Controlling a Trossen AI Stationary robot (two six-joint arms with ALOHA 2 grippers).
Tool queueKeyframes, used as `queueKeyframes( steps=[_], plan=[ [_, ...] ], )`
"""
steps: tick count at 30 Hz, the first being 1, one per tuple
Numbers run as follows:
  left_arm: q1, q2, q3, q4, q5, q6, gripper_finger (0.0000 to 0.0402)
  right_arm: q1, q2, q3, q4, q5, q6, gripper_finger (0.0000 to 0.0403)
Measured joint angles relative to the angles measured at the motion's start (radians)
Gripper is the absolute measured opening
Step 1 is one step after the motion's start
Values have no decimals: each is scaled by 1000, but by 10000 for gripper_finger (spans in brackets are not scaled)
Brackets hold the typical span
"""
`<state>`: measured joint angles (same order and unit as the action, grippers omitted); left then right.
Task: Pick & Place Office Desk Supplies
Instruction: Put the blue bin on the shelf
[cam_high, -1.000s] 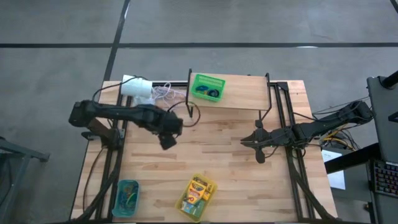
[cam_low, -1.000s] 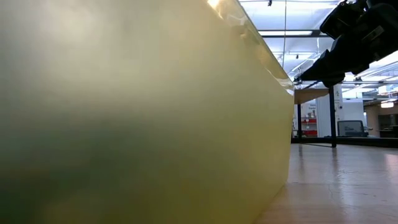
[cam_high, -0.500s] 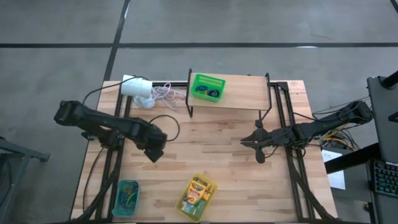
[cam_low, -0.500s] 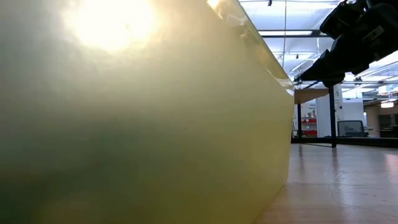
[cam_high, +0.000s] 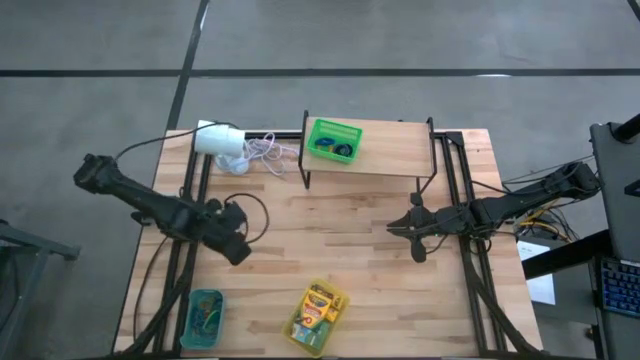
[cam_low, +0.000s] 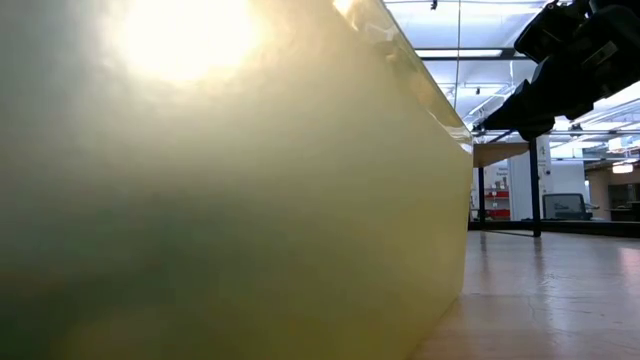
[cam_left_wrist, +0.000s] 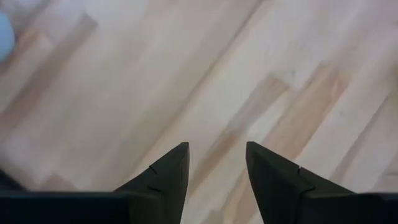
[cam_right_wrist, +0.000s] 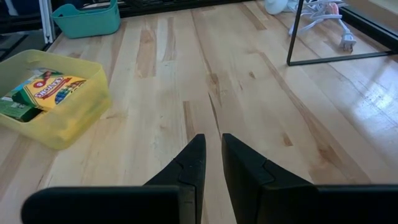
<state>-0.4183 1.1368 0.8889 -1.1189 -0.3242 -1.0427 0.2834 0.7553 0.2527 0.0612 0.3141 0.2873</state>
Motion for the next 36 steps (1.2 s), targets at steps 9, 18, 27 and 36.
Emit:
queueKeyframes(
  steps=[9, 18, 27, 36],
  plan=[
    [-113, -173, -44, 68, 190, -224, 161, 0, 0, 0, 0, 0, 0, 52],
    [-217, -164, -44, 88, 464, -342, 161, 0, 0, 0, 0, 0, 0, 52],
    [-428, -71, -44, 117, 448, -276, 161, 0, 0, 0, 0, 0, 0, 52],
    [-484, 86, -44, 129, 448, -295, 161, 0, 0, 0, 0, 0, 0, 52]
  ],
)
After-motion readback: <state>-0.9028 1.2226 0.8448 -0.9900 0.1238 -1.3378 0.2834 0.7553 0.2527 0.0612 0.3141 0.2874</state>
